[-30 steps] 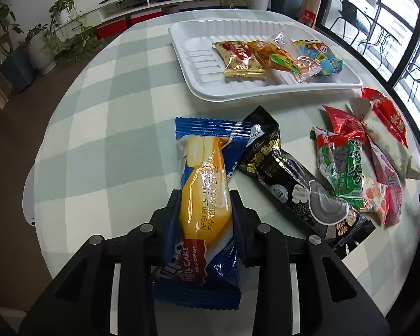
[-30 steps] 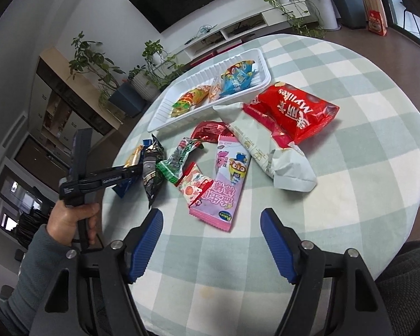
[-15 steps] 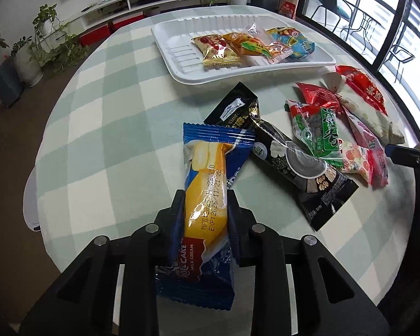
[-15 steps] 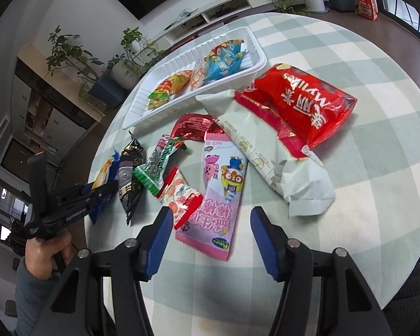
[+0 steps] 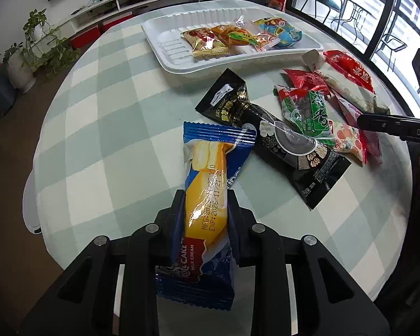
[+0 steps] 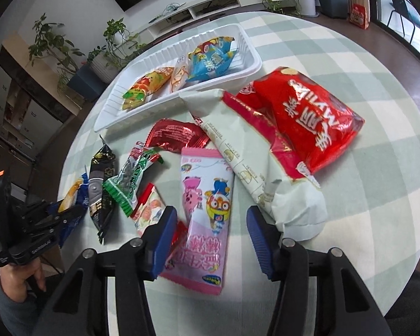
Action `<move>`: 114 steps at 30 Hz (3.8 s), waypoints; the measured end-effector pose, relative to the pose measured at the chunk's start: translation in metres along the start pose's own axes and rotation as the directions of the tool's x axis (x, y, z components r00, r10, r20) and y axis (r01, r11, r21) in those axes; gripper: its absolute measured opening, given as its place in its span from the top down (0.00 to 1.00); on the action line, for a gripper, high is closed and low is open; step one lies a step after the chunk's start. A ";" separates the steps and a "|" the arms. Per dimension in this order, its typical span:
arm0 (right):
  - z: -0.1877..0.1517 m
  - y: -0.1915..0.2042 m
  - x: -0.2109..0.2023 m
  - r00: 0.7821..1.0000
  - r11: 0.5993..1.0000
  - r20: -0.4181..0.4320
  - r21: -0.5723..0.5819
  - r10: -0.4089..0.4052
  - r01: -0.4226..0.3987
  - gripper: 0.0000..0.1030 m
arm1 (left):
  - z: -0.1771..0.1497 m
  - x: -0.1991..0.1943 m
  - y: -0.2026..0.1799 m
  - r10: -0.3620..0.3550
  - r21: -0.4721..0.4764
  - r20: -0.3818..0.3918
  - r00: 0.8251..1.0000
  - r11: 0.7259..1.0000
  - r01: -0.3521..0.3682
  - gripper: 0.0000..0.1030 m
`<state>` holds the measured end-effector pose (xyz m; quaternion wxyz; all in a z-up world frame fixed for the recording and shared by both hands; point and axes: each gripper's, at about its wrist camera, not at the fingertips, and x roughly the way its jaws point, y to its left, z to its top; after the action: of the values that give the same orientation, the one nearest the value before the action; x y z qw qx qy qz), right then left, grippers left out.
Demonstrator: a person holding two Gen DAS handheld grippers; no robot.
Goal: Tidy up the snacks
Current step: 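Grasp the pink triangular packet with the right tool while the left tool holds the Tipo cake, then lift and carry both held packets over the white tray, then open both tools to drop the packets into the tray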
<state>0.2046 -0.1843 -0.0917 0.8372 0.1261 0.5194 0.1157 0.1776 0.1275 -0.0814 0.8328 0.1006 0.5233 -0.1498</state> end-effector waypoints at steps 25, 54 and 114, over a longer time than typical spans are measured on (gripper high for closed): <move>-0.036 0.022 -0.021 0.998 0.972 0.015 -0.226 -0.060 0.061 0.84 | -0.009 -0.003 -0.013 -0.004 0.047 -0.022 1.000 0.999 0.005 0.76; 0.027 -0.098 -0.119 0.948 0.959 0.248 0.151 0.200 -0.241 0.84 | 0.047 -0.100 0.052 -0.230 -0.213 0.336 0.913 0.926 0.312 0.76; 0.191 0.051 0.103 0.988 0.983 -0.034 -0.101 0.152 -0.155 0.79 | 0.218 0.092 0.063 -0.219 -0.357 0.214 0.952 0.890 0.285 0.35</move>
<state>0.4183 -0.1198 -0.0795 0.8242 0.1207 0.5125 0.2084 0.4208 0.1028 -0.0702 0.8507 -0.1463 0.4789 -0.1598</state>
